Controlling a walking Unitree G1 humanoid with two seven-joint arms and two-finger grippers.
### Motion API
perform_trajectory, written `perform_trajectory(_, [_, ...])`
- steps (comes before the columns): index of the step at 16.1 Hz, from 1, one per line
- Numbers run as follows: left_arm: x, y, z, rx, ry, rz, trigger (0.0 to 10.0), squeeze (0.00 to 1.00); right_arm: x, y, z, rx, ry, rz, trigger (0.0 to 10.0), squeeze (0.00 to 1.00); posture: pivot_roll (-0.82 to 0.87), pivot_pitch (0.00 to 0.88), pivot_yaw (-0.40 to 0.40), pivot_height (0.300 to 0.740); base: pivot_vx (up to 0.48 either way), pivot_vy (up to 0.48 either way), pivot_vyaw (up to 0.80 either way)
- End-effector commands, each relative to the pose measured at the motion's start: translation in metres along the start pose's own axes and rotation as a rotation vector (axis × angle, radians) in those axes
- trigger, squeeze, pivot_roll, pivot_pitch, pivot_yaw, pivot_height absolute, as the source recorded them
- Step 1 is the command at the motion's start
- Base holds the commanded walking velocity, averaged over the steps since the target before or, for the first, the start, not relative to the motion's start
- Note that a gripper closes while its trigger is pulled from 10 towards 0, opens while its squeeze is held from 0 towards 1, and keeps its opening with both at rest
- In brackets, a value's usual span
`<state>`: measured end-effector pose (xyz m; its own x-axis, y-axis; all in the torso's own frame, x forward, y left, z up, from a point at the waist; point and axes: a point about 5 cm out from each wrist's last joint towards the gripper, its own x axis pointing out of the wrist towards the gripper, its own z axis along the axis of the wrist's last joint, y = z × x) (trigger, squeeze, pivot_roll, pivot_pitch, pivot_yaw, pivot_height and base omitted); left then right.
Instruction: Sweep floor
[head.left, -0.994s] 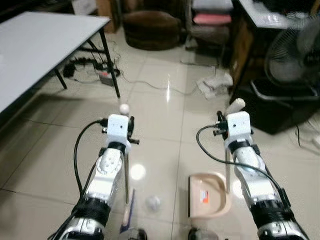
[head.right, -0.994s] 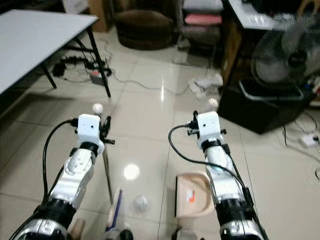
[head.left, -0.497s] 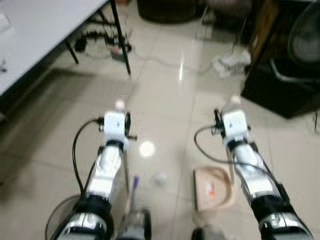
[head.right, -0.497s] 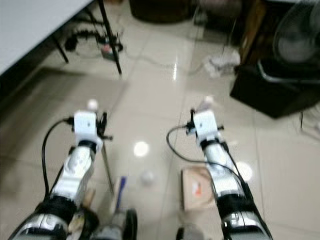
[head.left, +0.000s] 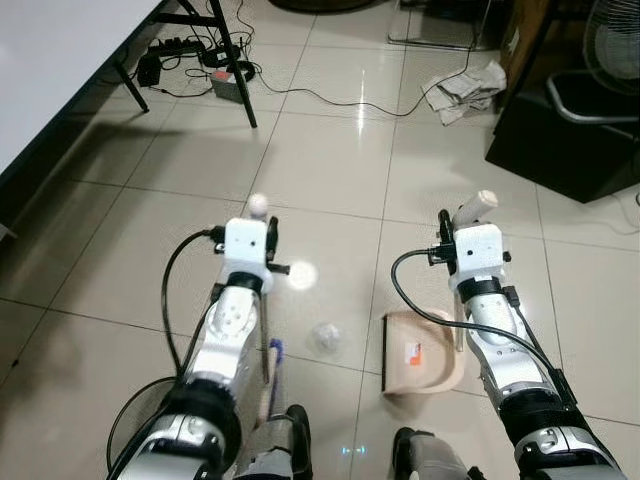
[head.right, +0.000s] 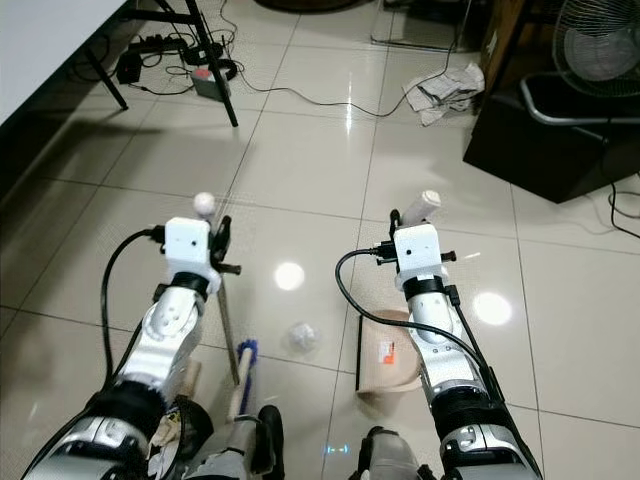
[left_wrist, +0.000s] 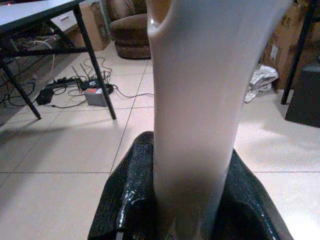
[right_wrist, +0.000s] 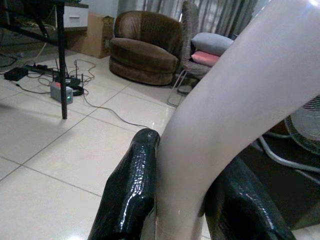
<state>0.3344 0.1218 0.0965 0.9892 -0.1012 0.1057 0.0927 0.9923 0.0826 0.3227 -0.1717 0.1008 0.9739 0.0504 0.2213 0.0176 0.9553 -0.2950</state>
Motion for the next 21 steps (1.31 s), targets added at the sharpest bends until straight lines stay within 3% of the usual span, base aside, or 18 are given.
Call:
perform_trajectory(1, [0.002, 0.001, 0.003, -0.019, -0.023, 0.025, 10.0, 0.00, 0.002, 0.001, 0.004, 0.017, -0.036, -0.016, 10.0, 0.00, -0.01, 0.267, 0.110, 0.740, 0.000, 0.000, 0.00])
perform_trajectory(6, [0.021, -0.013, 0.024, -0.081, -0.095, 0.060, 10.0, 0.00, -0.002, 0.035, 0.007, 0.067, -0.050, 0.067, 10.0, 0.00, -0.01, 0.260, 0.113, 0.740, 0.000, 0.000, 0.00])
perform_trajectory(10, [0.030, -0.034, 0.031, -0.096, -0.102, -0.030, 10.0, 0.00, -0.004, 0.049, 0.003, 0.061, -0.027, 0.092, 10.0, 0.00, -0.02, 0.251, 0.121, 0.740, 0.000, 0.000, 0.00])
perform_trajectory(13, [0.030, -0.062, 0.035, -0.176, -0.092, -0.151, 10.0, 0.00, -0.005, 0.055, 0.003, 0.069, -0.022, 0.099, 10.0, 0.00, -0.03, 0.248, 0.123, 0.740, 0.000, 0.000, 0.00])
perform_trajectory(14, [0.028, -0.078, 0.037, -0.225, -0.093, -0.252, 10.0, 0.00, -0.006, 0.057, 0.003, 0.073, -0.019, 0.108, 10.0, 0.00, -0.03, 0.249, 0.124, 0.740, 0.000, 0.000, 0.00])
perform_trajectory(15, [0.023, -0.096, 0.037, -0.276, -0.093, -0.428, 10.0, 0.00, -0.009, 0.059, 0.000, 0.072, -0.014, 0.121, 10.0, 0.00, -0.03, 0.250, 0.123, 0.740, 0.000, 0.000, 0.00])
perform_trajectory(18, [0.019, -0.101, 0.040, -0.277, -0.118, -0.571, 10.0, 0.00, -0.012, 0.059, -0.002, 0.071, -0.011, 0.126, 10.0, 0.00, -0.03, 0.250, 0.124, 0.740, 0.000, 0.000, 0.00])
perform_trajectory(21, [0.024, -0.090, 0.049, -0.262, -0.171, -0.580, 10.0, 0.00, -0.014, 0.056, -0.004, 0.108, -0.009, 0.115, 10.0, 0.00, -0.02, 0.223, 0.120, 0.740, 0.000, 0.000, 0.00])
